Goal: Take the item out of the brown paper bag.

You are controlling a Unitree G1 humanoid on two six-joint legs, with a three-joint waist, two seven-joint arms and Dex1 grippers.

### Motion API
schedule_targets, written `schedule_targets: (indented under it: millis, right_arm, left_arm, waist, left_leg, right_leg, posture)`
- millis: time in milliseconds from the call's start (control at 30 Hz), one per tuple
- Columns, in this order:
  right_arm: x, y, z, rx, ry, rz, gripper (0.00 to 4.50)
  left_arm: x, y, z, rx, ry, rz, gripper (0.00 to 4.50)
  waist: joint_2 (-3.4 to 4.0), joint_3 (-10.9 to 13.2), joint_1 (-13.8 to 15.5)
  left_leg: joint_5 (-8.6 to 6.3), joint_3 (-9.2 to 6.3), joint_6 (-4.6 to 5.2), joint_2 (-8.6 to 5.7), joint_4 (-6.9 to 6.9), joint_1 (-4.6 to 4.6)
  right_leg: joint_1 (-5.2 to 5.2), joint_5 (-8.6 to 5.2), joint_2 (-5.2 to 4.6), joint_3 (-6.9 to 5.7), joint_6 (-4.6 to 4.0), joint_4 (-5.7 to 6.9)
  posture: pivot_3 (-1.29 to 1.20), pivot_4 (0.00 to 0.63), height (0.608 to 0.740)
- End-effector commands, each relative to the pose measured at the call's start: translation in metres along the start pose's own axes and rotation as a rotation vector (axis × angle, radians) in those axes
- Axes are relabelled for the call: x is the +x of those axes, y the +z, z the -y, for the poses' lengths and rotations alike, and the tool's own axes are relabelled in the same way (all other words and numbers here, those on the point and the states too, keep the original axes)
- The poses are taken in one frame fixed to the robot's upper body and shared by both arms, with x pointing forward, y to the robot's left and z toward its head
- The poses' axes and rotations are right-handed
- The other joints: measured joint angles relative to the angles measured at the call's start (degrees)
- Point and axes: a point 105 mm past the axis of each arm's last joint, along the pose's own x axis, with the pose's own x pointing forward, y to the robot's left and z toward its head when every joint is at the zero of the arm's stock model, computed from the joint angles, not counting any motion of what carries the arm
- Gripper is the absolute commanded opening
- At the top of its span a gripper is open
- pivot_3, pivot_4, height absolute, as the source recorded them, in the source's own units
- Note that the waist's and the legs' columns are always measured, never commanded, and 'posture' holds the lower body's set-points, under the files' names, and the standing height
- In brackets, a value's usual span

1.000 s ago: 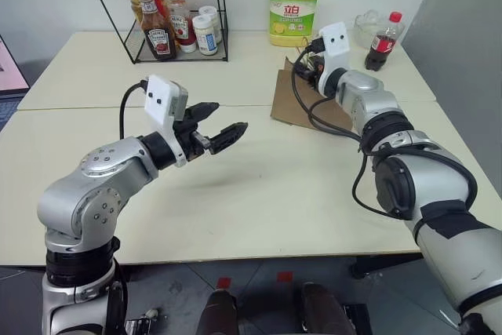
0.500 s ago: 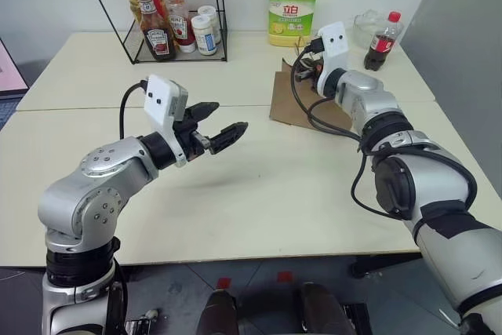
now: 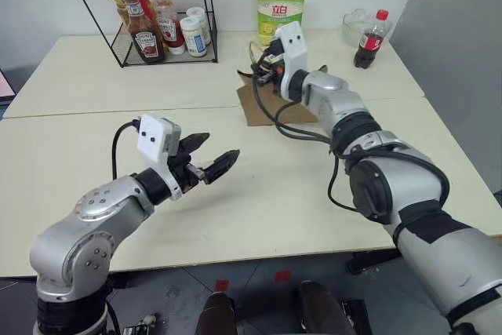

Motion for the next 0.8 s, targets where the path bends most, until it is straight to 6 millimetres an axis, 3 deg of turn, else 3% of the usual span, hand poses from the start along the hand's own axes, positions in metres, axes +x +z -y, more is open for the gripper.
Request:
schedule_targets:
  millis: [33, 400, 667, 800]
  right_arm:
    - [0.01, 0.042, -0.023, -0.03, 0.076, 0.125, 0.07]
    - [0.025, 0.047, -0.065, -0.021, 0.193, 0.141, 0.07]
    - [0.03, 0.047, -0.085, -0.021, 0.253, 0.144, 0.07]
    - [0.03, 0.047, -0.085, -0.012, 0.253, 0.145, 0.07]
  left_arm:
    - [-0.009, 0.009, 0.005, 0.011, 0.026, 0.05, 4.5]
    - [-0.02, 0.006, -0.005, 0.017, 0.128, 0.052, 4.5]
    - [-0.024, 0.009, -0.007, 0.02, 0.15, 0.063, 4.5]
    - [-0.024, 0.009, -0.01, 0.026, 0.166, 0.064, 4.5]
  waist:
    - [0.0, 0.0, 0.03]
    - [0.0, 0.0, 0.11]
    - [-0.02, 0.0, 0.31]
    - [-0.02, 0.0, 0.32]
  left_leg:
    - [-0.01, 0.0, 0.02, 0.0, 0.01, 0.0]
    - [-0.02, -0.01, 0.04, 0.0, 0.0, -0.01]
    - [-0.03, -0.01, 0.04, 0.0, 0.01, -0.02]
    - [-0.03, -0.01, 0.04, 0.0, 0.01, -0.02]
  right_leg:
    - [0.0, 0.0, 0.0, 0.0, 0.0, 0.0]
    - [0.0, 0.0, 0.0, -0.01, 0.0, 0.0]
    - [0.0, 0.0, 0.0, -0.02, 0.0, -0.01]
    - [0.0, 0.0, 0.0, -0.01, 0.0, 0.0]
  posture:
    - [0.0, 0.15, 0.74]
    - [0.0, 0.15, 0.74]
    - [0.0, 0.15, 0.74]
    - [0.0, 0.15, 0.74]
